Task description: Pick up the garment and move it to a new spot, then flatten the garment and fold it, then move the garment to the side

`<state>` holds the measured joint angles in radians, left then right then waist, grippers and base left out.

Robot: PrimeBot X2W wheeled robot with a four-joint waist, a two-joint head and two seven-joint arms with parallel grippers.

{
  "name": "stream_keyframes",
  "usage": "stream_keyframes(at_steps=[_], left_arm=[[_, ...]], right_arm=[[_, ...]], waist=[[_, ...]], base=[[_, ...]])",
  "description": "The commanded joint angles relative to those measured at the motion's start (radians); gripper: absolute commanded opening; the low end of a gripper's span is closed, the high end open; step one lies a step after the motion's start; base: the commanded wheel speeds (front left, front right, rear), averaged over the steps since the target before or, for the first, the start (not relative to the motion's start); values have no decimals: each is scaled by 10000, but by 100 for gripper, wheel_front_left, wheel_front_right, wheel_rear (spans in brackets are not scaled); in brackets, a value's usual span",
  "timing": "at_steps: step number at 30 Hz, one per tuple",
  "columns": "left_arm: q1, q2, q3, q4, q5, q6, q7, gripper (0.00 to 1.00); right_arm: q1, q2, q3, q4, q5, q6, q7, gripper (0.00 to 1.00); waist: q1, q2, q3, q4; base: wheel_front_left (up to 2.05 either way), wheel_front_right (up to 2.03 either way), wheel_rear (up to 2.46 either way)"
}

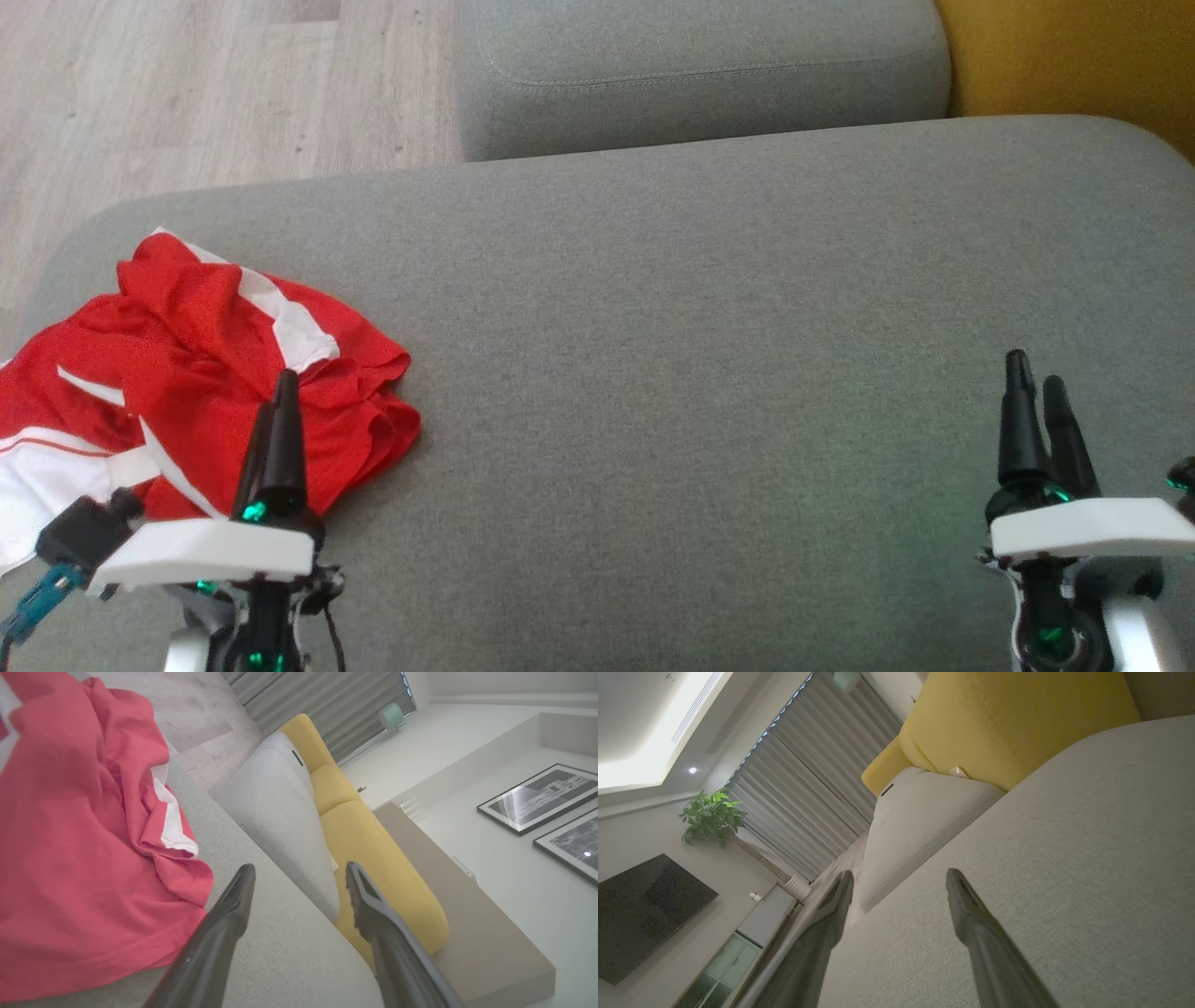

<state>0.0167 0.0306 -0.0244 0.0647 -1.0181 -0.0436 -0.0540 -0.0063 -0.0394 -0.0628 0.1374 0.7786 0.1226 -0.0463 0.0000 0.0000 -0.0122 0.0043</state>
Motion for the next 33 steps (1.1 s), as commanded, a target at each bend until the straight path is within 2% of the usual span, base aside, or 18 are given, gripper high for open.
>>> stream_keyframes(at_steps=[1, 16, 24, 33], left_arm=[[-379, 122, 56, -468, 361, 37, -94, 100], [-355, 174, -882, -753, 3372, 617, -504, 100], [-384, 598, -1687, -795, 4755, 1220, -766, 100], [-456, 1002, -2521, -689, 5829, 1790, -1030, 100]], right_arm=[[-301, -61, 198, -458, -372, 37, -154, 100], [-226, -71, 722, -683, -2569, 46, -568, 100], [-182, -77, 939, -852, -3872, 52, -832, 100], [-113, -83, 1138, -939, -5178, 58, -1098, 100]], waist=[[0, 0, 0, 5], [0, 0, -22, 14], [0, 0, -24, -26], [0, 0, -82, -44]], base=[[0, 0, 0], [0, 0, 0], [0, 0, 0], [0, 0, 0]])
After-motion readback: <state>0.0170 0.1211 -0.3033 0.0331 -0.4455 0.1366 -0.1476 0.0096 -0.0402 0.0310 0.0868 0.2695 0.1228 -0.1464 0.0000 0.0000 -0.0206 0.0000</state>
